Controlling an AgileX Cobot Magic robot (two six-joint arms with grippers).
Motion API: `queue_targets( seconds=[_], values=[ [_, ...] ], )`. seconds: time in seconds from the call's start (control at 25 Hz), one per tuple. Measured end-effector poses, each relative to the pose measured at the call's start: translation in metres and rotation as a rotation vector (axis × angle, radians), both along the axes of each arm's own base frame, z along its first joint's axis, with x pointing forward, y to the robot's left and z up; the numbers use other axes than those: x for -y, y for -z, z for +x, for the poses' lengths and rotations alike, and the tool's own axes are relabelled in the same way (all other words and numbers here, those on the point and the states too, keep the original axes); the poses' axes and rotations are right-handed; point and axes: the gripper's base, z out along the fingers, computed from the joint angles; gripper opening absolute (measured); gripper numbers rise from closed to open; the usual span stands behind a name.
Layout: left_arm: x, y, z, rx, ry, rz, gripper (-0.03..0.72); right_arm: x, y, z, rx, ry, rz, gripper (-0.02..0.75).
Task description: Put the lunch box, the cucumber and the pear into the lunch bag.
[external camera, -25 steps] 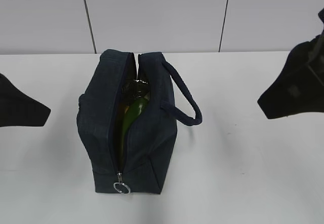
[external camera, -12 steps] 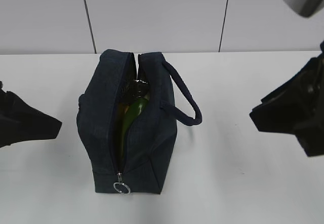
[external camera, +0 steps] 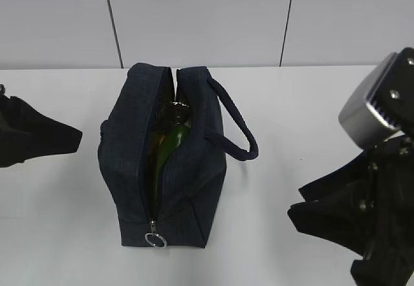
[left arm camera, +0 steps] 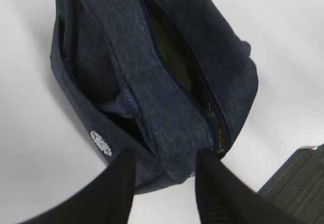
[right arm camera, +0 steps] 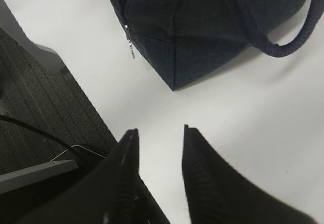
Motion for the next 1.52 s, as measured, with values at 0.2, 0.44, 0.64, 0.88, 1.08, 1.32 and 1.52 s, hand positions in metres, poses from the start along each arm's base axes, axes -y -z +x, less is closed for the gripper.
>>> queue_targets(
  seconds=[0.2, 0.44, 0.64, 0.88, 1.08, 1.32, 1.52],
  values=[
    [0.003, 0.006, 0.007, -0.035, -0.014, -0.014, 0.241, -0.006, 0.019, 0.001, 0.005, -0.046, 0.022, 0.243],
    [0.009, 0.028, 0.024, -0.120, -0.031, 0.007, 0.241, -0.020, 0.033, 0.008, -0.049, -0.098, 0.083, 0.243],
    [0.018, 0.037, 0.027, -0.124, 0.003, 0.028, 0.241, -0.029, 0.034, 0.014, -0.013, -0.138, 0.142, 0.243],
    [0.020, 0.048, 0.021, -0.141, 0.012, 0.037, 0.240, -0.039, 0.046, 0.022, -0.029, -0.167, 0.168, 0.243],
    [0.017, 0.055, 0.021, -0.128, -0.024, 0.041, 0.240, -0.049, 0.061, 0.029, -0.056, -0.207, 0.197, 0.243],
    [0.018, 0.054, 0.023, -0.106, -0.030, 0.022, 0.240, -0.056, 0.071, 0.034, -0.055, -0.242, 0.208, 0.243],
    [0.022, 0.055, 0.023, -0.102, 0.001, 0.003, 0.240, -0.057, 0.070, 0.034, -0.031, -0.260, 0.221, 0.243]
  ],
)
